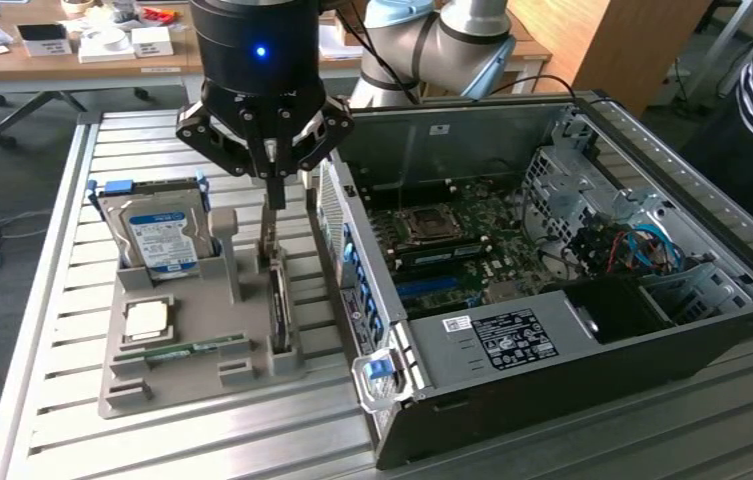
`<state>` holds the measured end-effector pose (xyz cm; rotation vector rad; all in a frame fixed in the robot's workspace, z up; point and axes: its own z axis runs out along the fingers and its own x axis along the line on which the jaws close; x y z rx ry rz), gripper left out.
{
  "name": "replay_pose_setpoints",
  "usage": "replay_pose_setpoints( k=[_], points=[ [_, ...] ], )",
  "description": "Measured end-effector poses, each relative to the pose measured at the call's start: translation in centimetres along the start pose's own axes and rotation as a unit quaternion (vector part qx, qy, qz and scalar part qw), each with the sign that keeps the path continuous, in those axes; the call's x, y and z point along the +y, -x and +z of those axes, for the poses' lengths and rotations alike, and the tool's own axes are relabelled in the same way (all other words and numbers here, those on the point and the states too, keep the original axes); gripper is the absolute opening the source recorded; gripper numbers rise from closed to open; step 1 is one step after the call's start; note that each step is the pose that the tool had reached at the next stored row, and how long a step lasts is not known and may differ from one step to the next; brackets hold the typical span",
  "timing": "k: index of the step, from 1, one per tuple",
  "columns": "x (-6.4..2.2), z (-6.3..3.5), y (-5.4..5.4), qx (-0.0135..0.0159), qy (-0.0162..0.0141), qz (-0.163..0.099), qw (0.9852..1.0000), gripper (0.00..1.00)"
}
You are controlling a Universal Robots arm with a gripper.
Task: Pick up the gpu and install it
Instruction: 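Pick up the gpu and move the gpu toward the slot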
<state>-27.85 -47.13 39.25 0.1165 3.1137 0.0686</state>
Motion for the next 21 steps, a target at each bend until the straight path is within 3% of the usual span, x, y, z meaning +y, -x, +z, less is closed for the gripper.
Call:
replay_pose_setpoints(
  k=[10,16,21],
  points=[
    [0.00,0.00,0.00,0.0000,0.0000,0.000,1.0000,0.11],
    [0.00,0.00,0.00,0.0000,0.0000,0.000,1.0000,0.42],
    [0.00,0.07,0.00,0.0000,0.0001,0.000,1.0000,0.42]
  ],
)
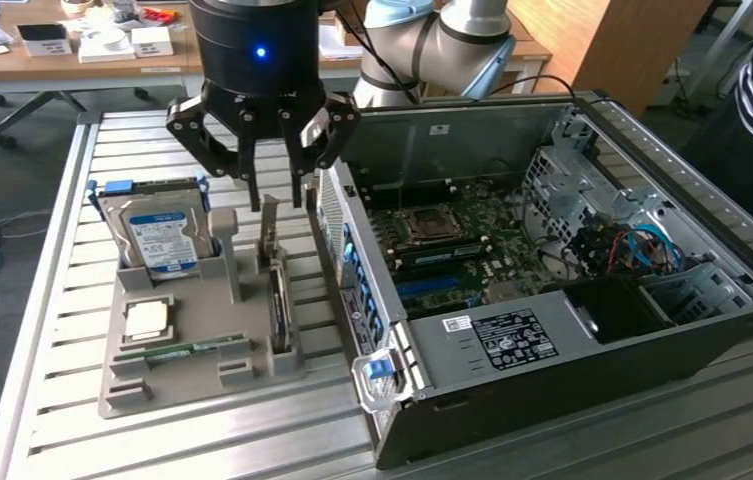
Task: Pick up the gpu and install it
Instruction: 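Pick up the gpu and move the gpu toward the slot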
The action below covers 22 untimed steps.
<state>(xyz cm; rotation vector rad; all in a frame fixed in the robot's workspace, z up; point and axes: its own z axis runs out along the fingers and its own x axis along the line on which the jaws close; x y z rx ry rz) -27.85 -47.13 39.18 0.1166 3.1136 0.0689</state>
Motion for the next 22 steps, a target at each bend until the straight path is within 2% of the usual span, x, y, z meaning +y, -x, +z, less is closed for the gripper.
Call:
replay_pose_setpoints(
  k=[18,22],
  points=[
    [-0.14,3.09,-0.1,0.0001,-0.0001,0.000,1.0000,0.42],
    [-0.15,3.21,-0.1,0.0002,-0.0002,0.000,1.0000,0.42]
  ],
)
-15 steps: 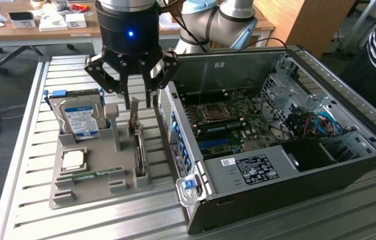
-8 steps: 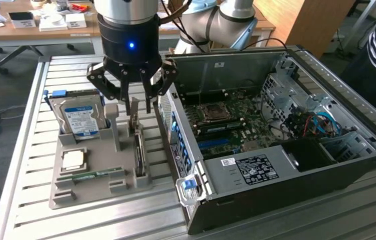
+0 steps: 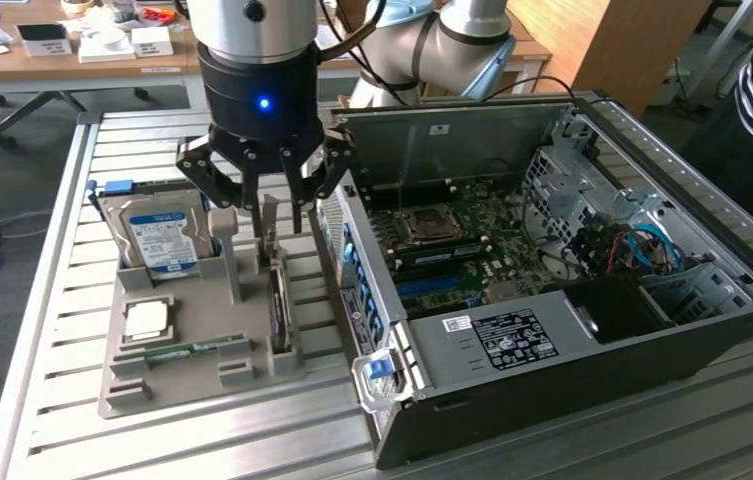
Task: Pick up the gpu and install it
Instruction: 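Pick up the gpu and move the gpu toward the slot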
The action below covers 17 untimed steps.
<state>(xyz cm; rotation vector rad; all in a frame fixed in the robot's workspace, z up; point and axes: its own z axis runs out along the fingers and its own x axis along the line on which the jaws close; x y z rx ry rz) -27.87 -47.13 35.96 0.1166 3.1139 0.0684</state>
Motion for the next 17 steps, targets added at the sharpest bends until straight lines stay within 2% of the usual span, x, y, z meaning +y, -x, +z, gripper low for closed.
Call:
replay_pose_setpoints(
  k=[5,17],
  points=[
    [-0.01,0.16,0.0,-0.0003,0.0003,0.000,1.0000,0.42],
    [-0.10,2.01,-0.2,-0.0001,0.0001,0.000,1.0000,0.42]
  ],
)
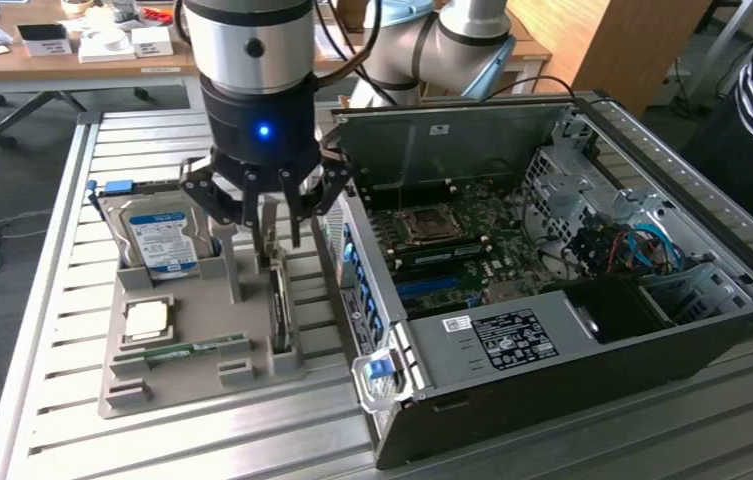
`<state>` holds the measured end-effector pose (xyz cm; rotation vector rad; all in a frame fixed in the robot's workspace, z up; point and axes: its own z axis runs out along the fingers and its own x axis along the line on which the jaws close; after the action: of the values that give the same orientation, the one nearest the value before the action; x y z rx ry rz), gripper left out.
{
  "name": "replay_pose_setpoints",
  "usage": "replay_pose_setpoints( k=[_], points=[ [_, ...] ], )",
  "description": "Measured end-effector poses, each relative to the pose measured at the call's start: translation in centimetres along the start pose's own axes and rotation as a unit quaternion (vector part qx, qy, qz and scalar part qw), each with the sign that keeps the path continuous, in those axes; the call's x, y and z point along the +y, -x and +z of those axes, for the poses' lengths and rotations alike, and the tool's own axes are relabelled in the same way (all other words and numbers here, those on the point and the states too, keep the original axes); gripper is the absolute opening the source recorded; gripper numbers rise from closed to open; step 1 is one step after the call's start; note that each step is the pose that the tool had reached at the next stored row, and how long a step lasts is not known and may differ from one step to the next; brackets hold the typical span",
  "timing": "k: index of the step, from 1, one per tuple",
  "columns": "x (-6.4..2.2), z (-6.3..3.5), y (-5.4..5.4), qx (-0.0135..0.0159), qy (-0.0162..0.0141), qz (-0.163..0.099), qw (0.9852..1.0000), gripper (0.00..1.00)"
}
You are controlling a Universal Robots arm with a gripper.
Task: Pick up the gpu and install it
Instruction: 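Pick up the gpu and move the gpu toward the slot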
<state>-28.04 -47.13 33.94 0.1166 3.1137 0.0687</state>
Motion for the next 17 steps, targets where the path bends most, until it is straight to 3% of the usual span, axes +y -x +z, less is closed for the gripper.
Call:
replay_pose_setpoints(
  k=[17],
  points=[
    [-0.13,2.29,-0.4,0.0000,0.0000,0.000,1.0000,0.42]
  ],
)
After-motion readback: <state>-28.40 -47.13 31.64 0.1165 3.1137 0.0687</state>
